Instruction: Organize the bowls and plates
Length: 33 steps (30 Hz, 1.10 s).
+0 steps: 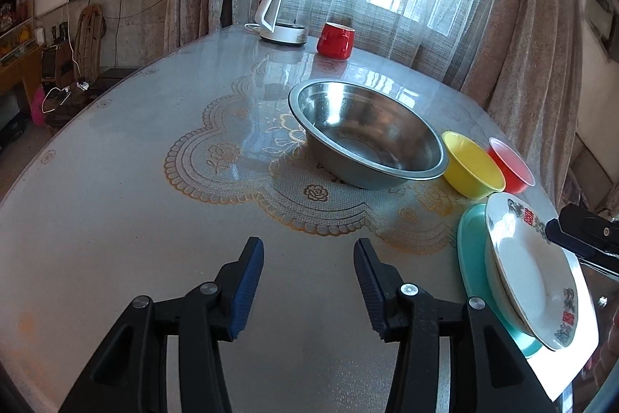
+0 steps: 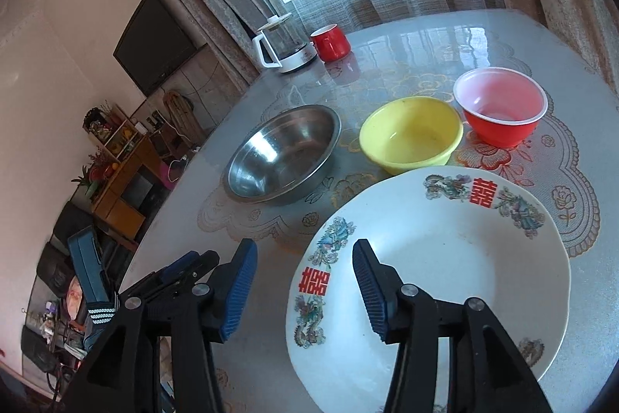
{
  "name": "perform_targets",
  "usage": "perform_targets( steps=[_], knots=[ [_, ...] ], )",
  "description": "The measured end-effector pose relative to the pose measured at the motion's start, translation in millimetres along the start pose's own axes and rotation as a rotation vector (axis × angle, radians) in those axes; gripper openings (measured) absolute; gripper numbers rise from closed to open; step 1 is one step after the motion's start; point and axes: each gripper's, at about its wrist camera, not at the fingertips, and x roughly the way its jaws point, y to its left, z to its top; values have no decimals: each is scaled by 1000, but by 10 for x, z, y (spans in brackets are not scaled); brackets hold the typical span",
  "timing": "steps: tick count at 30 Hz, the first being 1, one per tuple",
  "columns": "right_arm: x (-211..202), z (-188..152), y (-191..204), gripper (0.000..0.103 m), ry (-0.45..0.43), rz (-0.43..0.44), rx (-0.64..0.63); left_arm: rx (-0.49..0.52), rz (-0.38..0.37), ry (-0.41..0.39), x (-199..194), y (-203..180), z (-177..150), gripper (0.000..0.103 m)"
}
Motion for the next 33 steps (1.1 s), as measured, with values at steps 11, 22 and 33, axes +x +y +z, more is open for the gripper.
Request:
perform_targets(
  steps=[11, 22, 33],
  knots=[
    [572, 410, 80, 54, 70, 49, 91, -67, -82, -15, 11, 248, 400, 60],
    [987, 704, -152, 54, 105, -26, 176, -78, -91, 6, 337, 209, 813, 64],
    [1286, 754, -103, 54, 119, -112, 89, -102, -117, 109, 789, 185, 938, 37]
  ],
)
